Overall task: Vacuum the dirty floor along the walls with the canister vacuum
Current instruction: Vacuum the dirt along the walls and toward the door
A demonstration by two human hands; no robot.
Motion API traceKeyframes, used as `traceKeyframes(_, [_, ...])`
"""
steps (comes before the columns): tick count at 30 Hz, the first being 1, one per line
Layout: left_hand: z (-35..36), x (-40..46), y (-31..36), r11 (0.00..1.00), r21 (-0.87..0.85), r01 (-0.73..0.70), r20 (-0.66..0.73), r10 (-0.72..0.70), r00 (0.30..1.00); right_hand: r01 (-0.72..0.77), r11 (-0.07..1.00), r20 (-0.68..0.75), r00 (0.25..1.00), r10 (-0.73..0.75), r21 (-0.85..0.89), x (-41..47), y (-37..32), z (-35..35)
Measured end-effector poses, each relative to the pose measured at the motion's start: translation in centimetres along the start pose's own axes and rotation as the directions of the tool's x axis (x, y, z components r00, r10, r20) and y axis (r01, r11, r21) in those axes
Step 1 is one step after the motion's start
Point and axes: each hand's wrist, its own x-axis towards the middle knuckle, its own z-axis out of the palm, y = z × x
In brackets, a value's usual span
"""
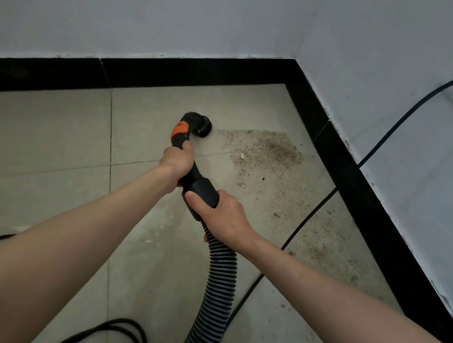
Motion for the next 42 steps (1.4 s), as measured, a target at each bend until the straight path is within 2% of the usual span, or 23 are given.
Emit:
traceKeyframes(18, [6.0,-1.2,1.8,0.996,0.078,-0.048,0.091,0.041,0.995,-0.059,0.992,-0.080,0.994,0.068,0.113,-0.4,3.2,-3.6])
traceKeyframes(26, [9.6,-1.4,3.7,0.988,0.105,-0.113,0.133,0.099,0.986,-0.075,0.973,-0.133,0.986,0.106,0.218,0.3,4.8,-5.9])
traceKeyframes(35, [14.8,-1.0,4.8,0.962,0.194,-0.194,0.179,0.160,0.971,-0.094,0.962,-0.218,0.964,0.152,0.256,1.0,7.5,-8.5])
traceKeyframes(42, [18.1,-2.4,6.0,0.914,0.288,-0.286,0.279,0.206,0.938,-0.111,0.939,-0.301,0.929,0.215,0.326,1.2,9.4,-9.4])
